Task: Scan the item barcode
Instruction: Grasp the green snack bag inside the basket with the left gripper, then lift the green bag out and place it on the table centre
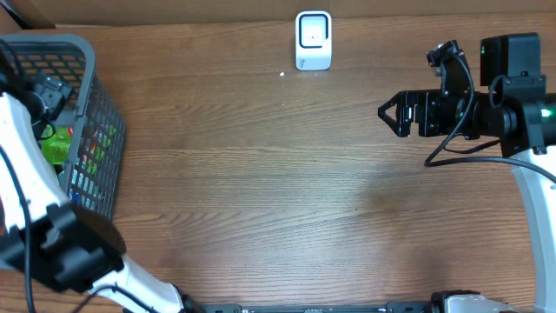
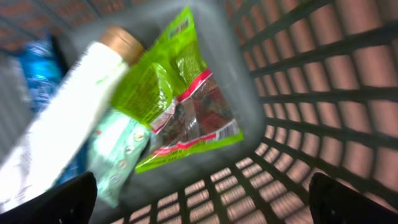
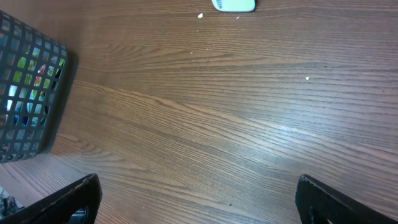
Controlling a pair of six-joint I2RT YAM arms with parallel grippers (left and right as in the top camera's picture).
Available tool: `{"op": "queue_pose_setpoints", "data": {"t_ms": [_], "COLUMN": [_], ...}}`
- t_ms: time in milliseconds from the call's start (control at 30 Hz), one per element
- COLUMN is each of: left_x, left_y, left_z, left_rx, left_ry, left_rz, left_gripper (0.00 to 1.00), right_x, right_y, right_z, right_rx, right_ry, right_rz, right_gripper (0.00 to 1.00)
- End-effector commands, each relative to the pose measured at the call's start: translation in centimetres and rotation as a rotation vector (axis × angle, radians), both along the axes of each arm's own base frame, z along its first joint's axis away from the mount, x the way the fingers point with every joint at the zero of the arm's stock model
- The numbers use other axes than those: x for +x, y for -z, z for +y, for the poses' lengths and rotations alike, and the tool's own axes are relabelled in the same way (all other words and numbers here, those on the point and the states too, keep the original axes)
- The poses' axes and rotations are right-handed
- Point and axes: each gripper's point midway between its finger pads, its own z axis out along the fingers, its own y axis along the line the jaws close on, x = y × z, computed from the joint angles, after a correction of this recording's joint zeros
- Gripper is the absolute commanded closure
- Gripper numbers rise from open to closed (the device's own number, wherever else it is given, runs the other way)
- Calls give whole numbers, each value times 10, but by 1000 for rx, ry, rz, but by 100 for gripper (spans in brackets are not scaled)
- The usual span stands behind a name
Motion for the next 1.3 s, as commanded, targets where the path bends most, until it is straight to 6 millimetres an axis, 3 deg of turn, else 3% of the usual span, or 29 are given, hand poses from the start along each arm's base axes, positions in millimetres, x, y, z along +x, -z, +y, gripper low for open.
{"op": "queue_pose_setpoints", "data": {"t_ms": [0, 233, 467, 567, 667, 867, 1067, 1267], "left_x": [8, 19, 19, 16, 14, 15, 19, 25], "left_y": [44, 116, 176, 193, 200, 193, 152, 63], "left_z": [0, 4, 1, 0, -2, -10, -8, -4], "left_rx": [-83, -151, -204, -223, -231, -261, -241, -144], "left_ry": [-47, -51, -49, -49, -32, 23, 32, 87], "left_rz": [51, 150, 242, 273, 292, 281, 241, 121], "left_gripper": [0, 0, 0, 1, 20, 94, 96, 96], "right_x": [0, 0, 0, 0, 0, 1, 1, 1], "right_y": [-10, -10, -10, -10, -10, -11, -11, -11], "right_z": [2, 2, 2, 2, 2, 2, 2, 2], "right_rx": [9, 9, 9, 9, 9, 9, 9, 9], "right_ry": [-5, -5, -5, -5, -5, -4, -4, -4], "right_rz": [-27, -25, -25, -25, -26, -29, -29, -29], "right_gripper": [0, 0, 0, 0, 0, 0, 0, 0]}}
